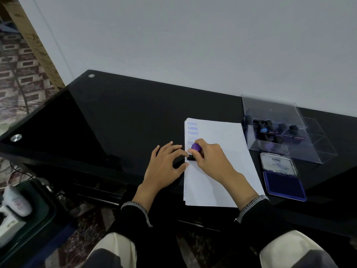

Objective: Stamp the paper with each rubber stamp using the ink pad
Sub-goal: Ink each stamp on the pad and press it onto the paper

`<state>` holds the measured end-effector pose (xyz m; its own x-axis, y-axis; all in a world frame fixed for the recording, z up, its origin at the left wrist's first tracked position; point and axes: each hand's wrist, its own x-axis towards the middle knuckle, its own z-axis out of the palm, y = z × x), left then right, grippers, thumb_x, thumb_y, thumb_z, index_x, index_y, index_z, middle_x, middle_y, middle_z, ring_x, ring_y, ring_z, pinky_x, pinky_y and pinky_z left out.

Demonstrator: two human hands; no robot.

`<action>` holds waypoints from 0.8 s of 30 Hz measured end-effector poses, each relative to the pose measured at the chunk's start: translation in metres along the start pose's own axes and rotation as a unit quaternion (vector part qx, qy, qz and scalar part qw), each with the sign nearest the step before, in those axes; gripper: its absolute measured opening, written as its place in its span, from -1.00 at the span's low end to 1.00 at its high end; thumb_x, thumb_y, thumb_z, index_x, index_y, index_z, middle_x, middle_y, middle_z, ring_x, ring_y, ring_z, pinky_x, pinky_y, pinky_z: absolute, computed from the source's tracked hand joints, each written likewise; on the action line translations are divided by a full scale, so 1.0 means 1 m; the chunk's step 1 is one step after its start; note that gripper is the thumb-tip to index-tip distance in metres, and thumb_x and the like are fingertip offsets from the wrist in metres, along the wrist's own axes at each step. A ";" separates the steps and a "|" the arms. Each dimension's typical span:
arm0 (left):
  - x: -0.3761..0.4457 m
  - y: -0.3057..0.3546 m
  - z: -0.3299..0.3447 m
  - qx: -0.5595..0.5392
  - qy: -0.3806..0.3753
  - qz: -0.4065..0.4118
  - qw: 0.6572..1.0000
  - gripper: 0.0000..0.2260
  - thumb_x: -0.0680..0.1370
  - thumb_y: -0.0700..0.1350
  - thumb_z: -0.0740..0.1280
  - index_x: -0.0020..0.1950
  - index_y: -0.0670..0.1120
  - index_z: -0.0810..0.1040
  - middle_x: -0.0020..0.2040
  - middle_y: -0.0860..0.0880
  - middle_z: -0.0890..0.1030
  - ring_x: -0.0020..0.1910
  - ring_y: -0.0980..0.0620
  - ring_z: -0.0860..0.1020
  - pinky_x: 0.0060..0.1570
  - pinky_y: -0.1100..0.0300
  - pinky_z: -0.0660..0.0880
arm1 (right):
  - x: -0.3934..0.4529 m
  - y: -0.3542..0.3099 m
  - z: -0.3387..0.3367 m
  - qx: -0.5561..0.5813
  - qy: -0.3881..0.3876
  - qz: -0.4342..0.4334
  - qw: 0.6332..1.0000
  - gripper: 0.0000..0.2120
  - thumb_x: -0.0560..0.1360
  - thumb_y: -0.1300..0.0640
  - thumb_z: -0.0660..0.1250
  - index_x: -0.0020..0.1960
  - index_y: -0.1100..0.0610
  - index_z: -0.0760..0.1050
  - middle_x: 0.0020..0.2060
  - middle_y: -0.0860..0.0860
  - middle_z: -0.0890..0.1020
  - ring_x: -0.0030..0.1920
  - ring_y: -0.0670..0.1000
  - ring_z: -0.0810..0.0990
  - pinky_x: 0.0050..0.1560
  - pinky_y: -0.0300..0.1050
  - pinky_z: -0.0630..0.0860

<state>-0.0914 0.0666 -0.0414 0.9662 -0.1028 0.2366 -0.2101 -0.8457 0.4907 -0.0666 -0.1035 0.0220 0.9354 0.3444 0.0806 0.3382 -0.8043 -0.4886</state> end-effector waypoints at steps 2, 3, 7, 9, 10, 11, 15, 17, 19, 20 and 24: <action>0.000 0.000 -0.001 -0.003 -0.001 0.002 1.000 -0.78 0.54 0.18 0.27 0.17 0.25 0.50 0.40 0.21 0.39 0.50 0.15 0.16 0.49 0.01 -0.07 | -0.001 0.000 0.000 0.004 0.002 -0.003 1.000 -0.64 0.59 -0.03 0.23 0.30 0.13 0.38 0.16 0.07 0.58 -0.10 -0.02 0.53 -0.07 -0.28 0.49; 0.000 0.001 -0.001 -0.005 -0.002 0.001 1.000 -0.79 0.54 0.18 0.27 0.16 0.25 0.50 0.39 0.21 0.39 0.50 0.15 0.16 0.50 0.00 -0.06 | -0.002 0.000 0.001 0.006 0.005 -0.006 1.000 -0.64 0.59 -0.02 0.23 0.30 0.13 0.38 0.16 0.07 0.58 -0.12 -0.05 0.51 -0.09 -0.30 0.46; -0.001 0.002 -0.002 -0.005 -0.005 -0.004 1.000 -0.82 0.53 0.16 0.28 0.12 0.23 0.51 0.38 0.21 0.41 0.50 0.15 0.17 0.50 -0.01 -0.05 | -0.004 0.001 0.004 0.017 0.017 -0.011 1.000 -0.66 0.58 -0.02 0.24 0.29 0.13 0.39 0.11 0.07 0.60 -0.16 -0.08 0.48 -0.11 -0.34 0.42; -0.001 0.002 -0.002 -0.004 -0.003 -0.005 1.000 -0.77 0.53 0.17 0.28 0.18 0.22 0.48 0.38 0.22 0.41 0.50 0.15 0.17 0.50 0.00 -0.04 | 0.000 0.001 0.003 0.022 0.016 -0.009 1.000 -0.67 0.59 -0.02 0.24 0.27 0.13 0.40 0.11 0.08 0.60 -0.17 -0.06 0.49 -0.14 -0.33 0.44; -0.002 0.002 -0.002 -0.004 -0.002 -0.006 1.000 -0.72 0.53 0.18 0.27 0.22 0.21 0.46 0.38 0.23 0.41 0.50 0.16 0.16 0.50 0.01 -0.04 | 0.002 0.001 0.002 0.022 0.014 -0.007 1.000 -0.67 0.59 -0.02 0.24 0.27 0.14 0.40 0.10 0.08 0.60 -0.17 -0.05 0.50 -0.15 -0.32 0.45; -0.002 0.002 -0.001 -0.002 -0.002 -0.008 1.000 -0.68 0.53 0.19 0.27 0.26 0.19 0.44 0.38 0.23 0.41 0.50 0.16 0.16 0.50 0.02 -0.04 | 0.004 0.001 0.001 0.021 0.011 -0.004 1.000 -0.67 0.59 -0.01 0.24 0.26 0.14 0.40 0.10 0.09 0.60 -0.17 -0.05 0.50 -0.15 -0.32 0.45; -0.001 0.001 0.000 0.012 -0.001 -0.005 1.000 -0.63 0.53 0.23 0.23 0.30 0.16 0.45 0.39 0.23 0.39 0.50 0.17 0.15 0.50 0.04 -0.06 | 0.001 0.002 0.004 0.021 0.024 -0.009 0.999 -0.68 0.59 -0.01 0.24 0.26 0.14 0.41 0.07 0.07 0.60 -0.18 -0.06 0.49 -0.15 -0.31 0.47; -0.001 0.000 0.001 0.018 -0.004 0.000 1.000 -0.57 0.49 0.28 0.14 0.30 0.17 0.44 0.40 0.24 0.37 0.51 0.19 0.12 0.51 0.03 -0.06 | -0.004 0.003 0.006 0.026 0.039 -0.019 0.999 -0.69 0.59 -0.01 0.24 0.24 0.14 0.41 0.02 0.06 0.62 -0.19 -0.06 0.51 -0.14 -0.28 0.49; -0.001 0.000 0.001 0.018 -0.006 0.003 1.000 -0.52 0.47 0.30 0.09 0.32 0.17 0.44 0.44 0.23 0.34 0.52 0.18 0.10 0.52 0.01 -0.06 | -0.007 0.004 0.008 0.034 0.044 -0.019 0.998 -0.69 0.58 0.00 0.25 0.25 0.14 0.41 0.03 0.06 0.62 -0.18 -0.07 0.51 -0.12 -0.28 0.50; -0.001 -0.001 0.001 0.019 -0.009 0.003 1.000 -0.51 0.46 0.30 0.09 0.33 0.17 0.43 0.46 0.22 0.31 0.53 0.17 0.08 0.52 0.01 -0.06 | -0.006 0.004 0.008 0.036 0.044 -0.017 0.998 -0.68 0.58 0.00 0.25 0.26 0.14 0.41 0.05 0.06 0.62 -0.17 -0.07 0.51 -0.11 -0.29 0.49; -0.001 0.001 0.000 0.020 -0.015 -0.001 1.000 -0.49 0.45 0.31 0.07 0.34 0.18 0.42 0.47 0.21 0.30 0.53 0.17 0.08 0.52 0.00 -0.07 | 0.001 0.003 0.006 0.037 0.032 -0.009 0.999 -0.68 0.59 0.00 0.25 0.26 0.14 0.41 0.08 0.07 0.60 -0.18 -0.06 0.51 -0.19 -0.38 0.44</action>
<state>-0.0922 0.0658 -0.0416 0.9708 -0.1158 0.2099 -0.2021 -0.8664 0.4566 -0.0649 -0.1025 0.0152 0.9346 0.3254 0.1436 0.3487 -0.7590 -0.5499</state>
